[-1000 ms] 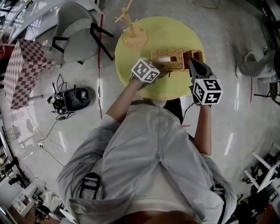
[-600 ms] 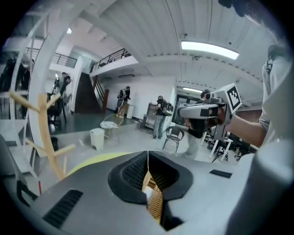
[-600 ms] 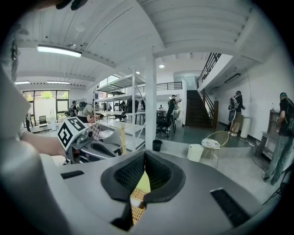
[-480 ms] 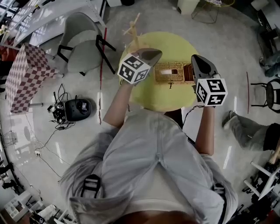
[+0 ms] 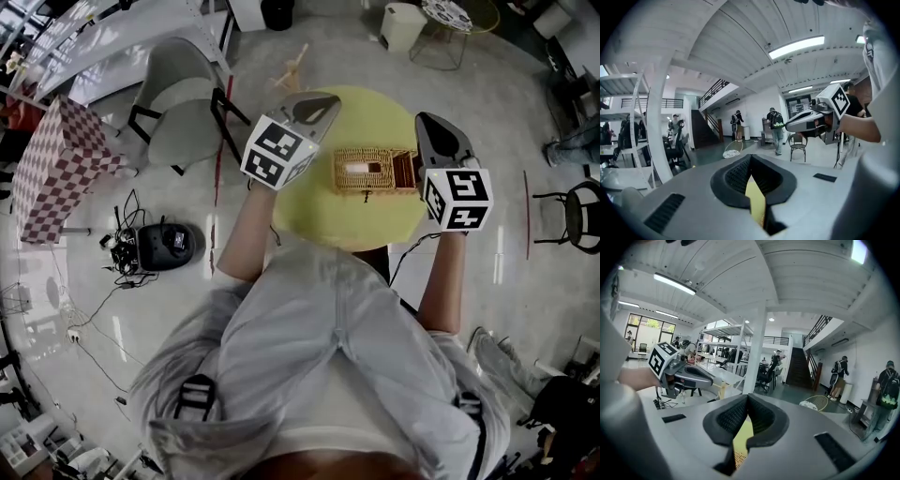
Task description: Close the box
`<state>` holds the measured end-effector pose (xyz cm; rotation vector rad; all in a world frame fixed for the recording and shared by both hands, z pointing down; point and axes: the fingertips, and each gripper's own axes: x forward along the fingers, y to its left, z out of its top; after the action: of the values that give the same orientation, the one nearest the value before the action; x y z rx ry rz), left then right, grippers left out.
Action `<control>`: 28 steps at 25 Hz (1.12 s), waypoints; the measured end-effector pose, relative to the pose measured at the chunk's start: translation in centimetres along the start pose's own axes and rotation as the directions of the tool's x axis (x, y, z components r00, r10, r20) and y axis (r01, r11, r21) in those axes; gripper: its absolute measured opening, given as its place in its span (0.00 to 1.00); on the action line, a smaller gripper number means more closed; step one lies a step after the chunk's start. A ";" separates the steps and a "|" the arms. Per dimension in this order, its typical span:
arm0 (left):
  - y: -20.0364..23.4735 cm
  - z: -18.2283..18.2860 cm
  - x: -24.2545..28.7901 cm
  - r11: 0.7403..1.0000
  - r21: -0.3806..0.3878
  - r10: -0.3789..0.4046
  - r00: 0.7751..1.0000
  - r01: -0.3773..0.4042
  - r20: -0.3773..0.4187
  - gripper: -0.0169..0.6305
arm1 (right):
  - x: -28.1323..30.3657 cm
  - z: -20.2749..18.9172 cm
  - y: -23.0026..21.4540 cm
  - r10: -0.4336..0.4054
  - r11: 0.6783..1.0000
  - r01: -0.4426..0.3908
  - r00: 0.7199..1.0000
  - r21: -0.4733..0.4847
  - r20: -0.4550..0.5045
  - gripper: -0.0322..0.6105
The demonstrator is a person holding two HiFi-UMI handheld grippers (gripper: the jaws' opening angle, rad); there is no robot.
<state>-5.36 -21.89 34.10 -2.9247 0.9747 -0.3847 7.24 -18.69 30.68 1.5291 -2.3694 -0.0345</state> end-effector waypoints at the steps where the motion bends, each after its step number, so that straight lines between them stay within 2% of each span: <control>1: 0.1 0.4 -0.3 1.000 0.010 0.008 1.000 -0.008 0.004 0.07 | -0.1 0.5 0.1 -0.001 1.000 0.001 1.000 -0.007 0.006 0.09; 7: 0.6 2.3 -2.0 0.998 0.049 0.040 0.999 -0.042 0.034 0.07 | -0.5 3.1 0.8 0.011 0.999 -0.009 0.999 -0.036 0.040 0.09; 28: 0.6 1.3 -2.2 0.999 0.034 0.025 1.000 -0.025 -0.014 0.07 | 0.9 2.3 2.2 0.045 0.997 -0.045 0.999 -0.056 0.006 0.09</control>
<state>-7.07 -21.13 32.29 -2.8804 0.9950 -0.4173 4.31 -18.94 29.16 1.4519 -2.3870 -0.0943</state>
